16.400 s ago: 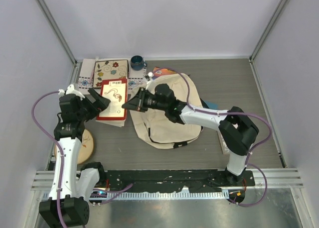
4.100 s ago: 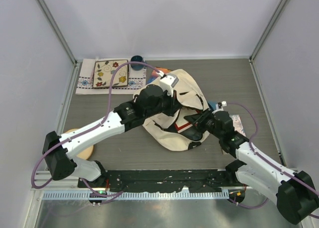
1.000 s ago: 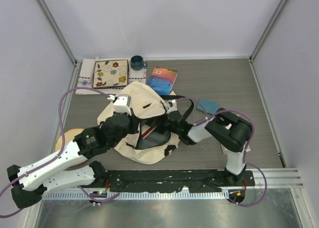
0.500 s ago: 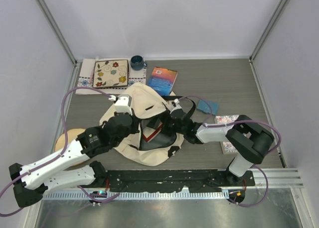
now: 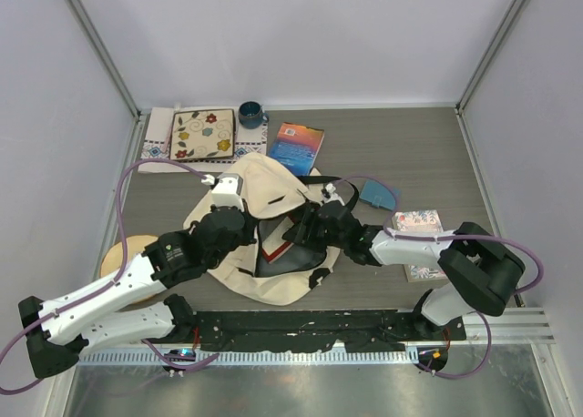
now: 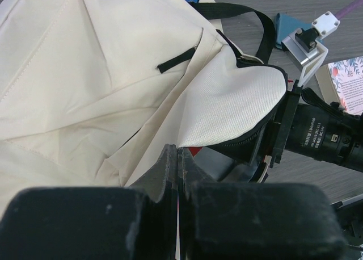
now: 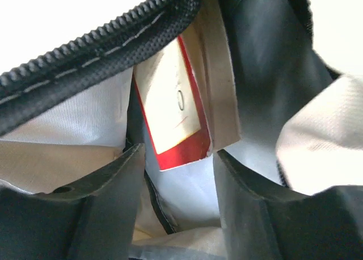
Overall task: Pack the student bag
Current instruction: Place the book in the student bag, then pick up the book from the center of the board.
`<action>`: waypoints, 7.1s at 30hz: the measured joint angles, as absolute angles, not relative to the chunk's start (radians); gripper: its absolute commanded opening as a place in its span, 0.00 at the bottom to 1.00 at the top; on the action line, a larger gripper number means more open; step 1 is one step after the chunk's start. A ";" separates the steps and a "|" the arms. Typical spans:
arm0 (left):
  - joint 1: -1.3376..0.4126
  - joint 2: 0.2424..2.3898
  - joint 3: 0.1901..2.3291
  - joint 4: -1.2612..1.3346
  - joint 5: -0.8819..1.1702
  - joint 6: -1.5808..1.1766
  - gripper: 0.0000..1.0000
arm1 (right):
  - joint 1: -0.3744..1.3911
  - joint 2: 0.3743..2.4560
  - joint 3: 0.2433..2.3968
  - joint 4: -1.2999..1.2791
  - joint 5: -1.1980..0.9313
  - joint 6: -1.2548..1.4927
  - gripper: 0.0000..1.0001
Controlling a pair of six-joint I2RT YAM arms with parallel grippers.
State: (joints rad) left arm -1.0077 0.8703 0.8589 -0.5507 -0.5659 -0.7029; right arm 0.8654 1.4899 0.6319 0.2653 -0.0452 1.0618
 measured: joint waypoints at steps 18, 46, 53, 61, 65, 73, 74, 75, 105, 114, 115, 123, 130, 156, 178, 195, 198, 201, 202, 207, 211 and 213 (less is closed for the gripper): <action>-1.004 0.872 0.885 -0.599 -0.606 -0.665 0.00 | 0.863 1.734 0.756 0.444 -0.109 1.049 0.58; -0.929 0.926 0.925 -0.671 -0.578 -0.585 0.26 | 0.849 0.999 0.511 0.148 0.159 0.849 0.95; -0.927 0.902 0.963 -0.630 -0.395 -0.503 1.00 | 0.626 0.967 0.577 0.014 0.238 0.849 0.97; -0.841 0.983 1.253 -0.515 -0.323 -0.404 1.00 | 0.401 1.203 0.736 -0.023 0.116 0.791 0.97; -0.681 1.161 1.327 -0.406 -0.207 -0.386 1.00 | 0.376 1.336 0.817 0.007 0.056 0.778 0.96; -0.446 1.675 1.467 -0.322 0.097 -0.423 0.97 | 0.320 1.642 0.999 0.117 -0.094 0.787 0.88; -0.432 1.726 1.493 -0.318 0.118 -0.425 0.97 | 0.318 1.674 1.019 0.127 -0.109 0.789 0.88; -0.423 1.759 1.512 -0.318 0.131 -0.428 0.97 | 0.316 1.700 1.036 0.134 -0.120 0.790 0.88; -0.319 2.399 1.993 -0.384 0.345 -0.483 0.81 | 0.314 2.167 1.388 0.216 -0.281 0.820 0.68; -0.314 2.410 1.997 -0.374 0.420 -0.498 0.72 | 0.299 2.174 1.383 0.237 -0.319 0.836 0.48; -0.313 2.410 1.997 -0.374 0.420 -0.498 0.70 | 0.298 2.174 1.380 0.242 -0.319 0.838 0.46; -0.308 2.416 2.000 -0.373 0.421 -0.498 0.62 | 0.279 2.182 1.350 0.325 -0.354 0.883 0.43; -0.304 2.420 2.008 -0.368 0.428 -0.501 0.53 | 0.275 2.202 1.350 0.344 -0.361 0.893 0.42; -0.300 2.424 2.008 -0.332 0.459 -0.540 0.46 | 0.262 2.219 1.325 0.521 -0.435 0.962 0.09; -0.339 2.027 1.779 -0.244 0.460 -0.554 0.93 | 0.197 2.032 1.196 0.484 -0.431 0.946 0.01; -0.339 1.449 1.205 -0.115 0.449 -0.616 0.97 | 0.190 1.527 0.981 0.546 -0.531 1.035 0.01; -0.339 1.391 1.135 -0.084 0.450 -0.653 0.98 | 0.193 1.493 0.945 0.577 -0.596 1.064 0.01; -0.339 1.319 1.062 -0.036 0.451 -0.686 0.98 | 0.202 1.474 0.887 0.599 -0.649 1.087 0.01; -0.339 1.298 1.039 -0.017 0.453 -0.699 0.98 | 0.208 1.470 0.863 0.603 -0.661 1.092 0.01; -0.339 1.255 0.892 0.137 0.477 -0.780 0.98 | 0.236 1.468 0.714 0.656 -0.685 1.134 0.01; -0.352 1.306 0.797 0.215 0.492 -0.835 0.96 | 0.252 1.490 0.607 0.764 -0.704 1.211 0.01; -0.365 1.344 0.766 0.238 0.492 -0.857 0.96 | 0.256 1.518 0.574 0.840 -0.706 1.254 0.01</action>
State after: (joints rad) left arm -0.3653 1.3441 0.7662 0.2379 0.4923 -0.8574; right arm 0.2562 1.5181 0.5739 0.8402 -0.7063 1.2541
